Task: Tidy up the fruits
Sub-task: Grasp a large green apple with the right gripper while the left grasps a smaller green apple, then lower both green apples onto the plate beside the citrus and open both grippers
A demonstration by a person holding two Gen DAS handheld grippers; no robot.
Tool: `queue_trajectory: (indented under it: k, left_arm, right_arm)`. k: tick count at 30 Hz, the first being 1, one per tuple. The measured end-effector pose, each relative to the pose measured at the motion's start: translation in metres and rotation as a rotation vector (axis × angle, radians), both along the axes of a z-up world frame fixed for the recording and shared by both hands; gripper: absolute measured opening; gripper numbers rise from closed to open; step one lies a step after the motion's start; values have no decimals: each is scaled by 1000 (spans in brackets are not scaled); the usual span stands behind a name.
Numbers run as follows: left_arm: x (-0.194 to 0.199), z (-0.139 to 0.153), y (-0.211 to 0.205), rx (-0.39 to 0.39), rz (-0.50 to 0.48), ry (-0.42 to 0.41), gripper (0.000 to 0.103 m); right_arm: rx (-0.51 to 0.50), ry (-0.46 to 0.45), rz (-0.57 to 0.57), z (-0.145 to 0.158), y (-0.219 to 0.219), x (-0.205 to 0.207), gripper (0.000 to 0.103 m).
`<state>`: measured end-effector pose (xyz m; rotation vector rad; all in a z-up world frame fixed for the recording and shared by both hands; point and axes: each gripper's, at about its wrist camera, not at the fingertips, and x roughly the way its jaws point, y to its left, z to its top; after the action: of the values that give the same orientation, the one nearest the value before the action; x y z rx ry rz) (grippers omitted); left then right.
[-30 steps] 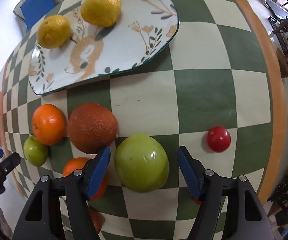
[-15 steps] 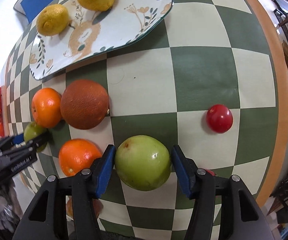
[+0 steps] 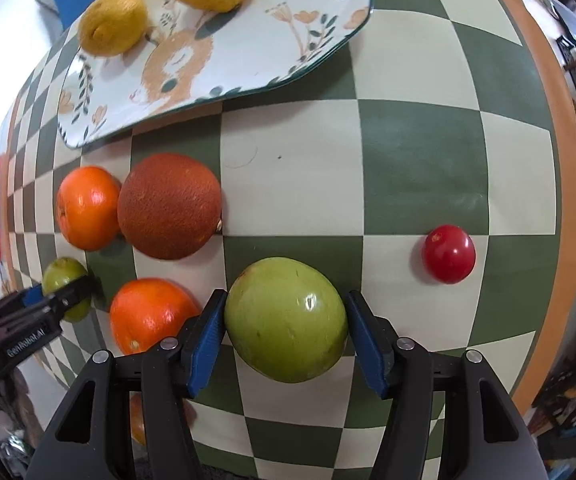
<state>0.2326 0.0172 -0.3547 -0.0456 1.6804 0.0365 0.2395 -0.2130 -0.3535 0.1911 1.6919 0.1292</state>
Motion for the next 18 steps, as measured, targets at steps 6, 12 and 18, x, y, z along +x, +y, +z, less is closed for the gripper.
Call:
queue_trajectory:
  k: [6,12,18]
  left_arm:
    - [16,45,18,-91,53,-66,51]
    - [72,100,11,-182,73,-167,51]
    - [138,73,-6,-236,135,-119,51]
  right_arm:
    - [106,-53,-124,34,-12,0,61]
    - [163,-164,-136,78,-11,60,61]
    - [195,-176,-121,69,-3,121,62]
